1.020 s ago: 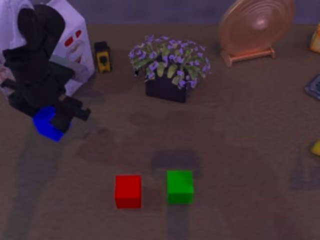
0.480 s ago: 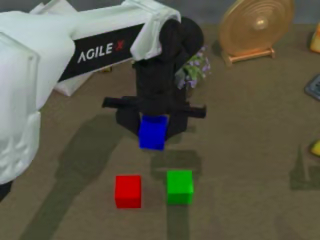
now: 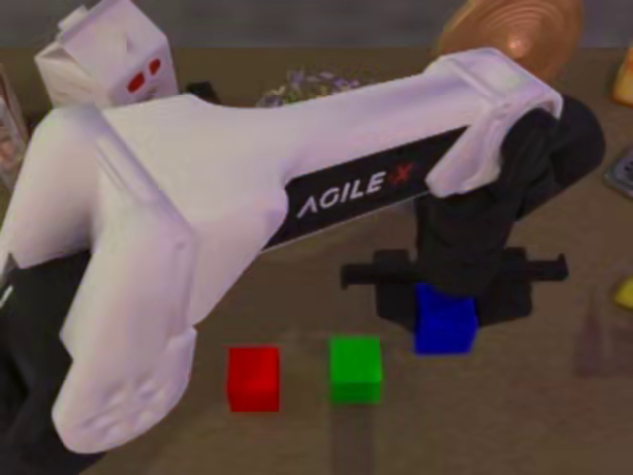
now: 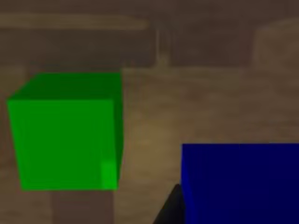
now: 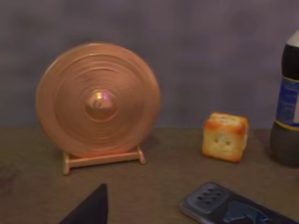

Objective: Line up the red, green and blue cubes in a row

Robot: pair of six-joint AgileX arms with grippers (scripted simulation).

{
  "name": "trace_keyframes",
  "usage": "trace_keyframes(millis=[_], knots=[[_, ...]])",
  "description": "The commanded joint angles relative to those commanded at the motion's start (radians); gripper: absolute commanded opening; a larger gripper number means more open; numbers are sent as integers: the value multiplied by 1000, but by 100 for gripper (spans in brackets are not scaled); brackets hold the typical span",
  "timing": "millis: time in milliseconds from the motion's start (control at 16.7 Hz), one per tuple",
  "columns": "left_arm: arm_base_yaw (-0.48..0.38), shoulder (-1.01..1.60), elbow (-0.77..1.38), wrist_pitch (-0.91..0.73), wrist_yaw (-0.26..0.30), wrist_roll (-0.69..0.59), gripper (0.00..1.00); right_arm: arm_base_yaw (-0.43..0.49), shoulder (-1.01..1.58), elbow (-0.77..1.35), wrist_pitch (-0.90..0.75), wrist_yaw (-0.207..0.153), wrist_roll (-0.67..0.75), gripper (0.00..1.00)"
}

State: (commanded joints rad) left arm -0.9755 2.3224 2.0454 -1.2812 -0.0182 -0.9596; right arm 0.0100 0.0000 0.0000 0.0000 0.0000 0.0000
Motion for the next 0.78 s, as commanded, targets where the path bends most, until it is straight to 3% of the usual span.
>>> trace_keyframes(millis=[420,780], knots=[[-5,0,-11,18,1,-6,0,0,0,0,0,0,0,100],[-5,42,-161,213,0,-6,0,0,0,0,0,0,0,100]])
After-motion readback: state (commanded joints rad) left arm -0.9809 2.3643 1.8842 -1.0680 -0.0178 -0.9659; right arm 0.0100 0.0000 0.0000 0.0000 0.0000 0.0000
